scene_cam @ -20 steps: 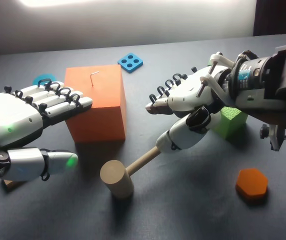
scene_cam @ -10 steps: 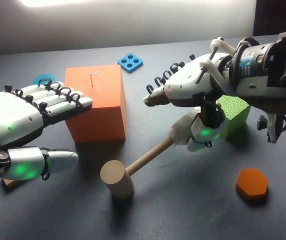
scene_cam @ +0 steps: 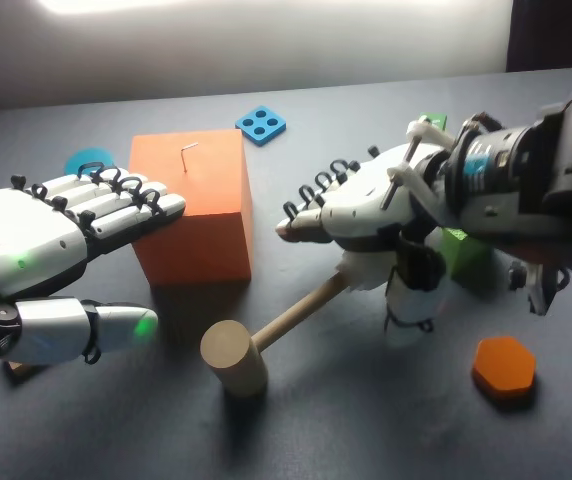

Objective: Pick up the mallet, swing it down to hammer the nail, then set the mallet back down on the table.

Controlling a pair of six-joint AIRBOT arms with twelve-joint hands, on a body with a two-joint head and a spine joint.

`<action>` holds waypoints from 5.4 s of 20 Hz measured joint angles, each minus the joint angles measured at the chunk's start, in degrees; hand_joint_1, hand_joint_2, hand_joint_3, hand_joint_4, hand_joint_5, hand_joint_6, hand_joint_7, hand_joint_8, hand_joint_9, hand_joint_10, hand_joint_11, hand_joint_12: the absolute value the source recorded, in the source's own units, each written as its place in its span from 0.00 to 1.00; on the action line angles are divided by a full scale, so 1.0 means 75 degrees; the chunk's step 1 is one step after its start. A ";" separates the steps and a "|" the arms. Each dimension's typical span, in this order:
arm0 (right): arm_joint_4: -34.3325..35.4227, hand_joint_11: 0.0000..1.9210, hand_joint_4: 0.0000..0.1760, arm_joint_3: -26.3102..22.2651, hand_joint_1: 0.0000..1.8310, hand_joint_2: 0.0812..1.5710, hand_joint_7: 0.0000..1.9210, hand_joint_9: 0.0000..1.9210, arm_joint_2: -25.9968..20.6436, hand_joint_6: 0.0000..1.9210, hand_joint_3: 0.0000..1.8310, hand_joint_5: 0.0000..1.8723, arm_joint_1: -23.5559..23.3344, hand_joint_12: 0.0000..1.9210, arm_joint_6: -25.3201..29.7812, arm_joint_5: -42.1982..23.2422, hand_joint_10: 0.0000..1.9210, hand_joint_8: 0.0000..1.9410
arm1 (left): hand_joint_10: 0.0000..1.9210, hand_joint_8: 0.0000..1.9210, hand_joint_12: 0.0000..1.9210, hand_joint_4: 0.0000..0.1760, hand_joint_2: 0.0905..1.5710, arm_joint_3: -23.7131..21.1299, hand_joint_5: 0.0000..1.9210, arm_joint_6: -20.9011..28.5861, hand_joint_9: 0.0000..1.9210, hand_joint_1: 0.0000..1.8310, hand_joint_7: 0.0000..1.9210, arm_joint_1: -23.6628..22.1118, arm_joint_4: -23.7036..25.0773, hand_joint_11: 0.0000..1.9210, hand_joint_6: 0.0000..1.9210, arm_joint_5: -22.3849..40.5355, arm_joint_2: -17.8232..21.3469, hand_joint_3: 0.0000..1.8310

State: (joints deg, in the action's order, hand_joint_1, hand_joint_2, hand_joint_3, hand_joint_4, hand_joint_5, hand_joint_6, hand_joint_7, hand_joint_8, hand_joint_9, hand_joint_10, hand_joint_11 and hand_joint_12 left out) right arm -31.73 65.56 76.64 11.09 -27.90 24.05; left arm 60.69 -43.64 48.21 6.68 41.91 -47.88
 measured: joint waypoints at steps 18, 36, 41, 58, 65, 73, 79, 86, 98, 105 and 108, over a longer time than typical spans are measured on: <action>-0.0009 0.00 0.00 0.0772 0.81 0.59 0.03 0.03 0.0463 0.01 0.00 0.06 0.0411 0.25 0.0093 -0.0318 0.00 0.00 | 0.00 0.00 0.00 0.00 0.83 0.0000 0.00 0.0000 0.00 0.00 0.00 0.0000 0.0032 0.00 0.00 -0.0017 0.0000 0.00; 0.0026 0.86 0.00 0.0644 0.56 0.83 0.70 0.82 0.0405 1.00 0.00 0.53 0.0449 1.00 0.0096 -0.0475 1.00 1.00 | 0.01 0.01 0.01 0.00 0.82 0.0000 0.02 0.0000 0.02 0.00 0.03 -0.0023 0.0058 0.01 0.00 -0.0035 -0.0003 0.00; 0.0052 0.94 0.00 0.0149 0.15 0.97 0.80 0.87 0.0032 1.00 0.01 0.68 0.0318 1.00 0.0052 -0.0527 1.00 1.00 | 0.00 0.00 0.01 0.00 0.82 0.0000 0.02 0.0003 0.02 0.00 0.03 -0.0026 0.0079 0.01 0.00 -0.0017 0.0000 0.00; -0.0067 0.90 0.00 -0.1081 0.22 1.00 0.76 0.84 -0.2398 1.00 0.00 0.65 -0.1259 1.00 0.1757 -0.1317 1.00 1.00 | 0.00 0.00 0.03 0.00 0.82 0.0000 0.02 0.0000 0.03 0.00 0.04 -0.0026 0.0076 0.00 0.00 0.0017 0.0009 0.00; -0.0149 0.89 0.00 -0.0385 0.24 0.99 0.75 0.82 -0.2157 1.00 0.00 0.65 -0.1346 1.00 0.0294 -0.2917 1.00 1.00 | 0.00 0.00 0.00 0.00 0.82 0.0000 0.01 0.0000 0.02 0.00 0.02 -0.0026 0.0105 0.01 0.00 -0.0047 0.0009 0.00; 0.4782 0.89 0.00 -0.0070 0.27 0.98 0.75 0.82 -0.1990 1.00 0.00 0.65 -0.0632 1.00 -0.5601 -0.4940 1.00 1.00 | 0.00 0.00 0.00 0.00 0.82 0.0000 0.01 0.0000 0.02 0.00 0.02 -0.0026 0.0114 0.01 0.00 -0.0041 0.0009 0.00; 0.6612 0.89 0.00 -0.0143 0.26 0.98 0.75 0.82 -0.1903 1.00 0.00 0.65 -0.0160 1.00 -0.6266 -0.5053 1.00 1.00 | 0.00 0.00 0.01 0.00 0.82 0.0012 0.02 0.0003 0.02 0.00 0.02 -0.0026 0.0134 0.01 0.00 -0.0047 0.0006 0.00; 1.1768 0.89 0.00 -0.0548 0.24 0.99 0.75 0.82 -0.1486 1.00 0.00 0.66 -0.0175 1.00 -1.0993 -0.6033 1.00 1.00 | 0.00 0.00 0.00 0.00 0.82 0.0017 0.01 0.0000 0.01 0.00 0.02 -0.0026 0.0143 0.01 0.00 -0.0041 0.0009 0.00; 1.2345 0.90 0.00 0.0067 0.25 0.99 0.76 0.83 -0.0259 1.00 0.00 0.66 -0.0207 1.00 -1.1383 -0.6481 1.00 1.00 | 0.00 0.00 0.00 0.00 0.82 0.0026 0.01 0.0026 0.01 0.00 0.01 -0.0050 0.0166 0.00 0.00 -0.0061 0.0009 0.00; 1.2394 0.90 0.00 0.0519 0.25 0.99 0.76 0.83 0.0187 1.00 0.00 0.66 -0.0268 1.00 -1.1497 -0.6601 1.00 1.00 | 0.00 0.00 0.00 0.00 0.81 0.0032 0.01 0.0029 0.00 0.00 0.01 -0.0076 0.0172 0.00 0.00 -0.0079 0.0009 0.00; 1.2359 0.90 0.00 0.0600 0.25 0.99 0.76 0.83 0.0262 1.00 0.00 0.66 -0.0318 1.00 -1.1500 -0.6604 1.00 1.00 | 0.00 0.00 0.00 0.00 0.82 0.0032 0.01 0.0029 0.01 0.00 0.01 -0.0087 0.0175 0.00 0.00 -0.0093 0.0009 0.00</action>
State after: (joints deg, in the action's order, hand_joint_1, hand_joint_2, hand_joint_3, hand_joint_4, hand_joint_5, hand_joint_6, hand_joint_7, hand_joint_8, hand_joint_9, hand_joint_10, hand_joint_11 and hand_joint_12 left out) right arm 60.97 70.06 78.61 8.71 -114.15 -25.47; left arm 60.93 -43.42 47.55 7.99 41.21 -47.81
